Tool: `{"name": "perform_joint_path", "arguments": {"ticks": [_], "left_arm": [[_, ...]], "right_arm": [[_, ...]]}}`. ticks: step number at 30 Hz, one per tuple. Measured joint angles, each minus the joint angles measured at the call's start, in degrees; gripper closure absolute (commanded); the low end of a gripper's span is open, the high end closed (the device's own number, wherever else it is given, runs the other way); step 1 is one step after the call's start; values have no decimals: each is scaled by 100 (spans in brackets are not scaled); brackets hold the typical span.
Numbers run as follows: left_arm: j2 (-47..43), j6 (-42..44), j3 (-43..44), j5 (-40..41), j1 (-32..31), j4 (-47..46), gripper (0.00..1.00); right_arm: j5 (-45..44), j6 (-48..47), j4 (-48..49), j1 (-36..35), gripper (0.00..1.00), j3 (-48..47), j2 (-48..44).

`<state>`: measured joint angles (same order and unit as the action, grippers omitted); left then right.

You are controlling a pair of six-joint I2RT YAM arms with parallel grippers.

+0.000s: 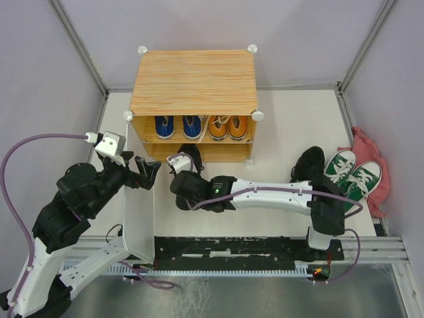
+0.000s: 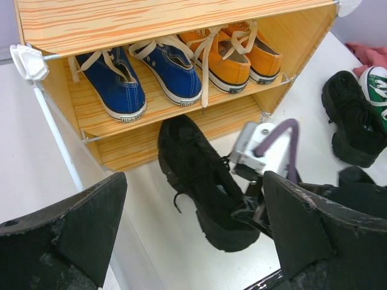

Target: Place and organize the shoes in the shoe cabinet

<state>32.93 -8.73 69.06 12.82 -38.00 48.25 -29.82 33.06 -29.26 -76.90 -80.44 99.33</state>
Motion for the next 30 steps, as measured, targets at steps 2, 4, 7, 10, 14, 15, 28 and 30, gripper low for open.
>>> {"name": "perform_joint_path", "arguments": {"ticks": [2, 4, 7, 10, 14, 15, 28, 30], "left_arm": [[2, 0, 0, -4, 0, 0, 1], [2, 0, 0, -31, 0, 0, 1], [2, 0, -4, -101, 0, -2, 1], [4, 0, -15, -125, 0, -2, 1], [2, 0, -92, -140, 0, -39, 0], [2, 0, -120, -142, 0, -39, 0], [-26, -4, -444, -155, 0, -85, 0], [-26, -4, -466, -160, 0, -103, 0]], "right_arm": [[179, -136, 136, 107, 98, -188, 227], [302, -260, 219, 170, 98, -326, 411], [437, -444, 361, 271, 98, -538, 693], [553, -603, 575, 356, 98, -601, 874], [566, -789, 844, 525, 98, -601, 1029], [564, -833, 916, 570, 98, -601, 1060], [442, -1517, 2017, 925, 98, -785, 1655], [437, -1602, 2133, 960, 98, -870, 1827]]}}
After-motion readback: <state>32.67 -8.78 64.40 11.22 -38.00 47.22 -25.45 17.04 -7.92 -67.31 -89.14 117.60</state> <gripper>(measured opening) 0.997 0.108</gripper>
